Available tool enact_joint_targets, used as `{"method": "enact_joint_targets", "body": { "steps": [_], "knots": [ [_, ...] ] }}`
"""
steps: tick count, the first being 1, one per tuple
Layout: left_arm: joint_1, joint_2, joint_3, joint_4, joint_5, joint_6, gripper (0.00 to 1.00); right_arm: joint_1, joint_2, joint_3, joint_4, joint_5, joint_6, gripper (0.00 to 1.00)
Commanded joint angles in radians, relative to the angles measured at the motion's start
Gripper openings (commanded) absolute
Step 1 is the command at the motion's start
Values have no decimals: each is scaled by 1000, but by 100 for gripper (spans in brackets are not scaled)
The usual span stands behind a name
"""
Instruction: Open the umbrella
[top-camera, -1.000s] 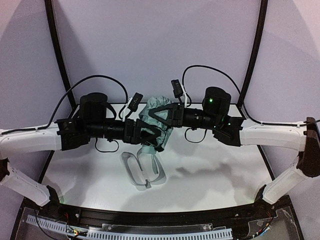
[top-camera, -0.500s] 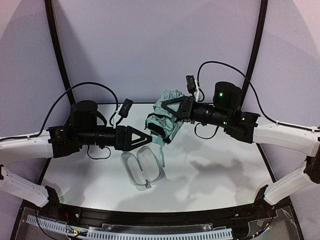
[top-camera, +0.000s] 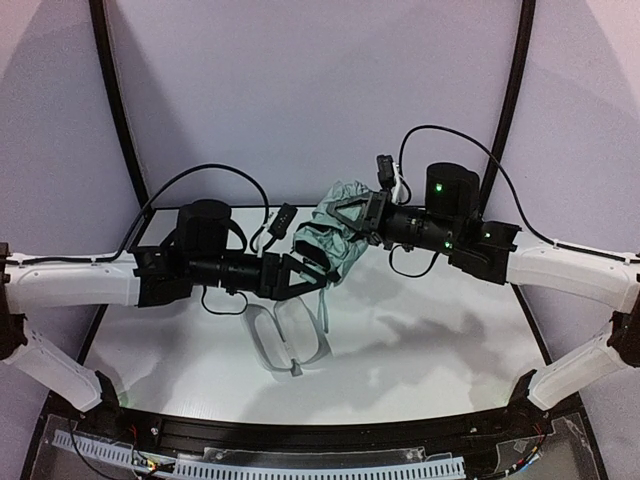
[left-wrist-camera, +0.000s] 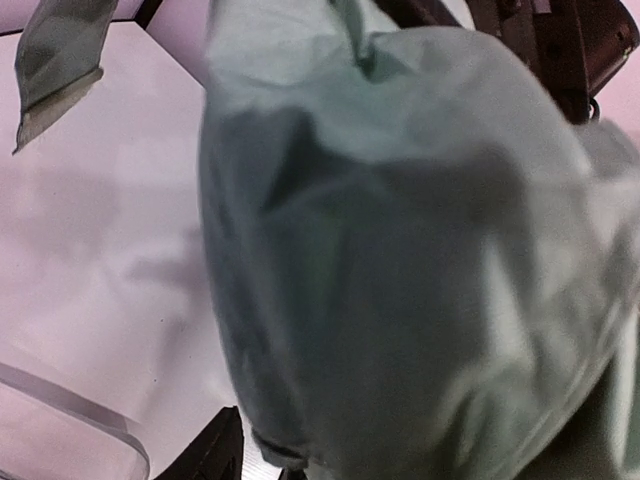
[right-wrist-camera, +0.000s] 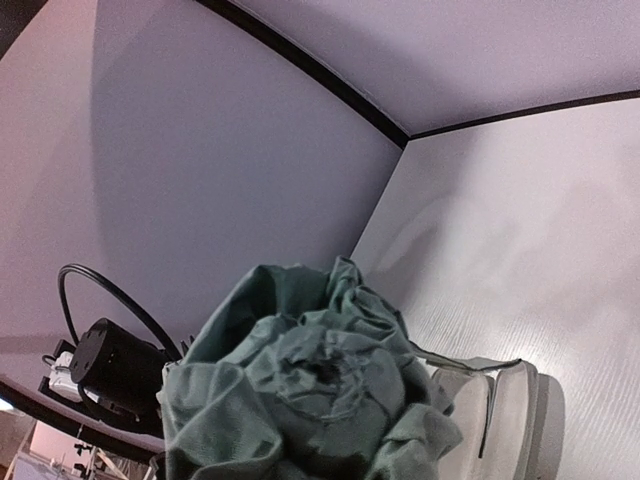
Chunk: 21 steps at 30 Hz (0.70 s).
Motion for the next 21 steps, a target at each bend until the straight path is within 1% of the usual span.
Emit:
{"method": "enact_joint_targets", "body": {
  "steps": [1, 4, 5, 7, 9, 10, 17, 19, 21],
  "knots": [
    [-4, 15, 42, 36, 21, 0, 56, -6, 1, 44, 74, 4, 42, 0],
    [-4, 35, 46, 53, 18, -12, 53, -6, 15, 55, 74, -3, 43, 0],
    [-4, 44, 47, 55, 15, -15, 49, -5, 18, 57, 75, -7, 44, 0],
    [-3, 53, 52, 50, 23, -17, 37, -5, 22, 60, 78, -6, 47, 0],
    [-3, 56, 55, 43, 34, -16, 31, -5, 21, 60, 73, 9, 47, 0],
    [-4, 55, 55, 38, 36, -15, 30, -4, 19, 60, 69, 17, 46, 0],
    [-4, 45, 47, 6, 48, -12, 28, -4, 30, 75, 61, 41, 38, 0],
    [-4, 44, 46, 6, 59, -12, 13, -5, 36, 78, 61, 45, 38, 0],
    [-5, 41, 41, 4, 74, -12, 3, -6, 39, 80, 50, 69, 31, 0]
  ]
}}
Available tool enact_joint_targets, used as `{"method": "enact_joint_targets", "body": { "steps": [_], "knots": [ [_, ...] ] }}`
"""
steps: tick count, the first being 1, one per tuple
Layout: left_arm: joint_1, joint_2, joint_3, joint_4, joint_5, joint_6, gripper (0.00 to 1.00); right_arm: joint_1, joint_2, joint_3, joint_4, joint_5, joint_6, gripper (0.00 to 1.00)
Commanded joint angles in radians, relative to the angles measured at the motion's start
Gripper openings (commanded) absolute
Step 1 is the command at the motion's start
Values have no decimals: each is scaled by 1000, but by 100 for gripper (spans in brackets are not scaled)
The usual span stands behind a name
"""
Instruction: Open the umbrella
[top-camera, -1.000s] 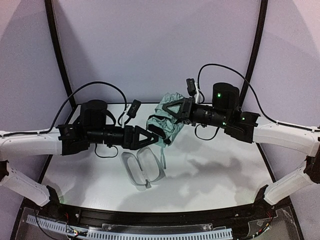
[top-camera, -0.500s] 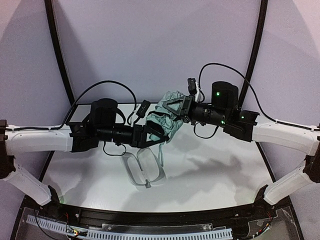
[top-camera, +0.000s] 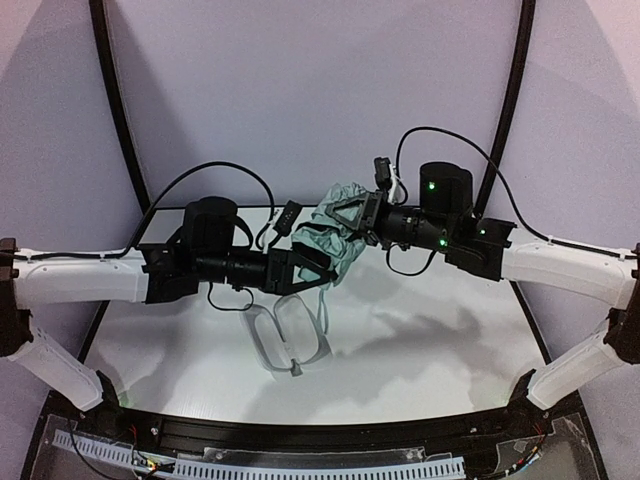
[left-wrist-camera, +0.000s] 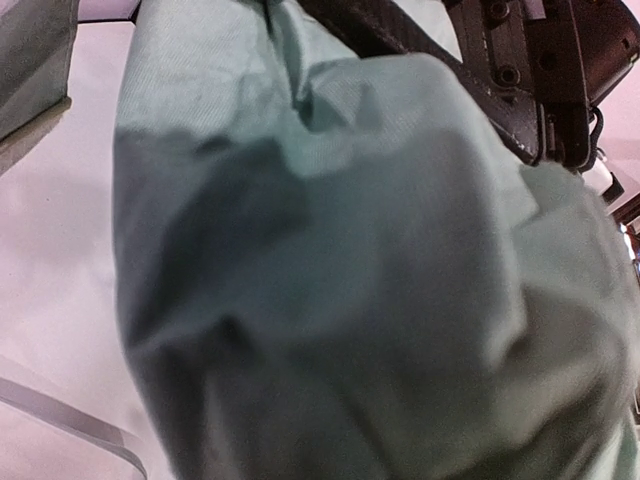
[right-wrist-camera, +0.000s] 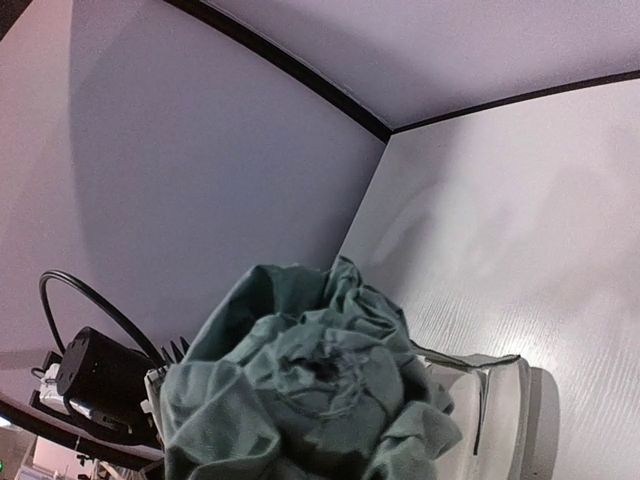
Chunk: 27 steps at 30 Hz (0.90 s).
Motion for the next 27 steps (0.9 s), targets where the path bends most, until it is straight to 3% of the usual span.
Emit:
{"method": "enact_joint_targets", "body": {
  "steps": [1, 6, 10, 19, 27],
  "knots": [
    [-9, -11, 3, -22, 63, 7, 1, -2, 7, 63, 62, 66, -5, 0],
    [-12, -60, -57, -58, 89, -2, 1, -38, -21, 93, -31, 298, -76, 0],
    [-20, -107, -129, -56, 105, -33, 1, -117, -43, 89, -33, 343, -68, 0],
    [-43, -217, -249, -92, 159, -69, 1, -262, -46, 101, -6, 299, -82, 0],
    [-45, -239, -262, -145, 209, -84, 1, -375, -1, 129, 66, 127, -84, 0]
  ]
}}
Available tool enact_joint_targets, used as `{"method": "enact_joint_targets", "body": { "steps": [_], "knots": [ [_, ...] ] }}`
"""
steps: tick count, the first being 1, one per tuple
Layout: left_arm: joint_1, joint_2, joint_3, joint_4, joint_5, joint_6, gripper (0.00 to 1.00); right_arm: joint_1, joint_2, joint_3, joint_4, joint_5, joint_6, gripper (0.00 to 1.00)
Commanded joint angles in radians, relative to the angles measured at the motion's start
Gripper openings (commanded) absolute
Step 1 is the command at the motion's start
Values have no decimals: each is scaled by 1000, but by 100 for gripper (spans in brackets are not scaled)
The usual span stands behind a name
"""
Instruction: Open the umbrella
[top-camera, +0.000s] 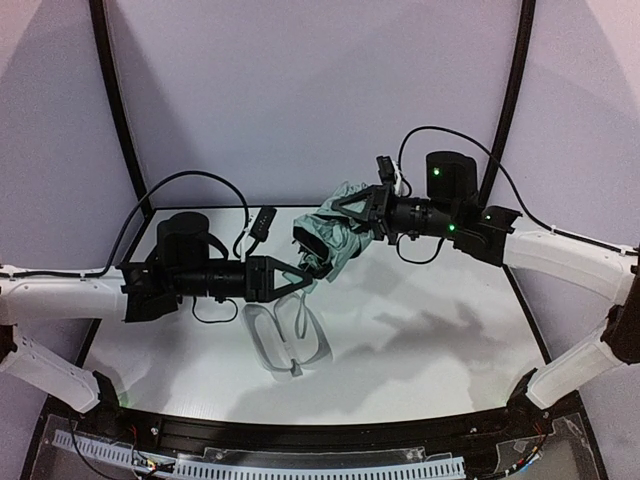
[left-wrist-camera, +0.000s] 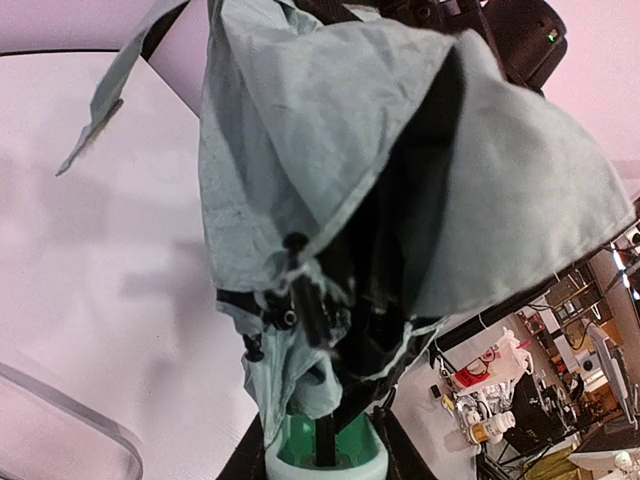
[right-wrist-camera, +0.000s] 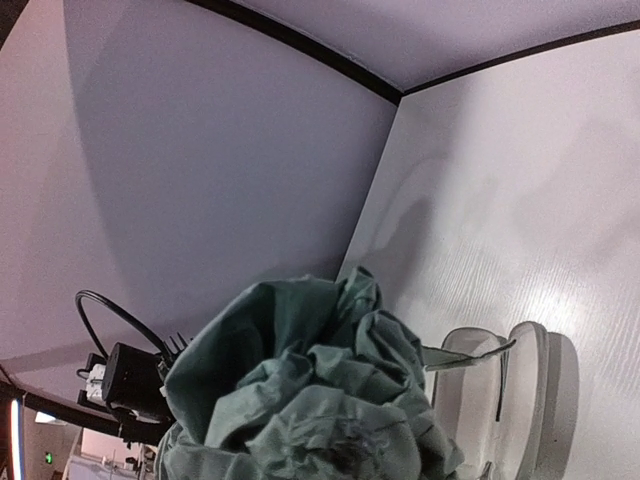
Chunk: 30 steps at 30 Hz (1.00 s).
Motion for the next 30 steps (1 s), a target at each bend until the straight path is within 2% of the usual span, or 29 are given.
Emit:
{"method": "enact_joint_targets", "body": {
  "steps": [1, 7, 12, 14, 19, 22, 24, 27, 30],
  "knots": [
    [-38, -96, -82, -266, 285, -21, 1, -261, -9, 79, 163, 295, -152, 0],
    [-38, -107, -76, -340, 332, -26, 1, -298, 51, 118, 191, 190, -151, 0],
    [-38, -132, -82, -427, 352, -32, 1, -317, 86, 147, 174, 202, -173, 0],
    [-39, -151, -88, -435, 290, -48, 1, -324, 104, 148, 205, 138, -149, 0],
    [-38, -104, -30, -318, -34, -5, 1, -237, 157, 99, 366, -100, -51, 0],
    [-38, 12, 45, -136, -111, 1, 1, -182, 180, 79, 414, -163, -4, 0],
    [-38, 108, 116, -72, -117, -6, 1, -161, 181, 70, 431, -177, 15, 2],
    [-37, 193, 181, 32, -100, -12, 1, -147, 174, 71, 415, -186, 10, 20],
    [-38, 233, 217, 62, -106, -3, 1, -142, 164, 68, 372, -200, -9, 41]
  ]
}}
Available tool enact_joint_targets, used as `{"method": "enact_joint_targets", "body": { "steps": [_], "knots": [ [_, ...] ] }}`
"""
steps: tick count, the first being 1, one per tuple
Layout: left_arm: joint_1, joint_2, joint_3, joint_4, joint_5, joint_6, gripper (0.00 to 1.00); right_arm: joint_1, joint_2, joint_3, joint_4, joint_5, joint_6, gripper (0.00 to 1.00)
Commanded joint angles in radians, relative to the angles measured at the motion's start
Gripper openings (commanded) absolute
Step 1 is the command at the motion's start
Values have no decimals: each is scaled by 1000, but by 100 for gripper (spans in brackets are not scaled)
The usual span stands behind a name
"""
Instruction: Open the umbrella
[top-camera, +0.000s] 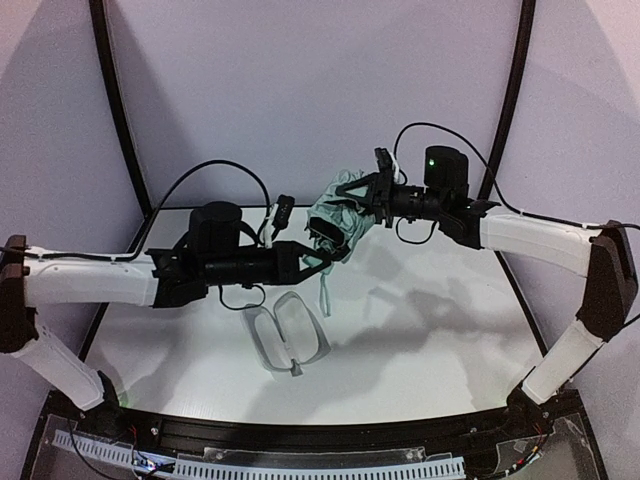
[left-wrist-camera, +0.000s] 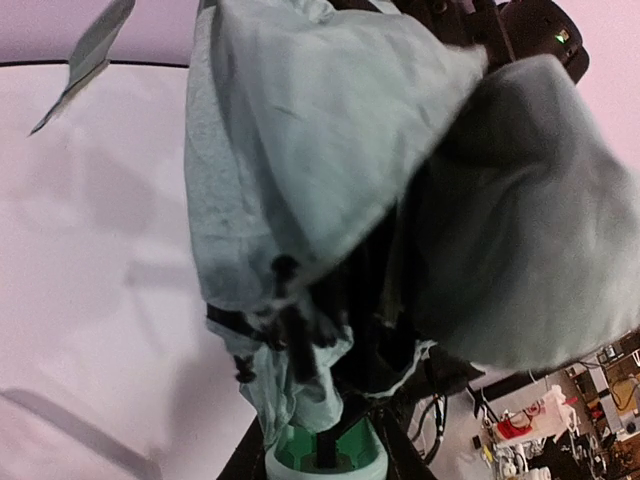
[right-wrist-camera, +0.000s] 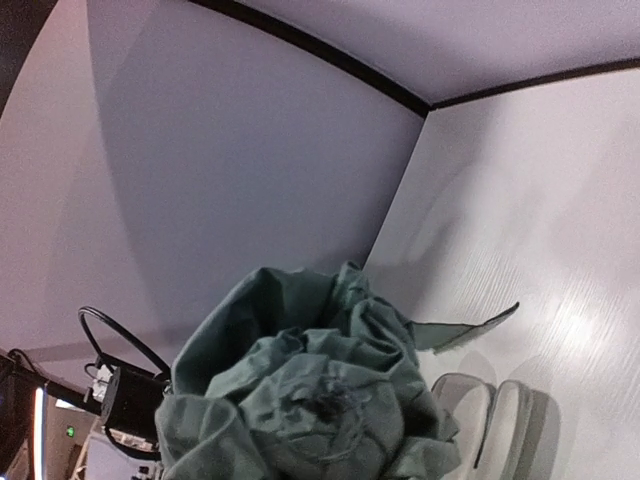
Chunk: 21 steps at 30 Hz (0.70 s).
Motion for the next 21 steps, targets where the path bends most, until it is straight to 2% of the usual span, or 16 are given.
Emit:
{"method": "enact_joint_targets", "body": {
  "steps": [1, 3, 14, 21],
  "knots": [
    [-30, 43, 53, 79, 67, 10, 1, 3, -31, 9, 135, 71, -34, 46],
    [-30, 44, 55, 101, 62, 18, 1, 3, -46, -8, 119, 81, -46, 52],
    [-30, 67, 154, 21, -28, 77, 1, 53, -66, -10, 75, 28, -84, 70],
    [-30, 58, 175, 4, -114, 78, 1, 81, -85, -62, 160, -5, -68, 74]
  ]
}}
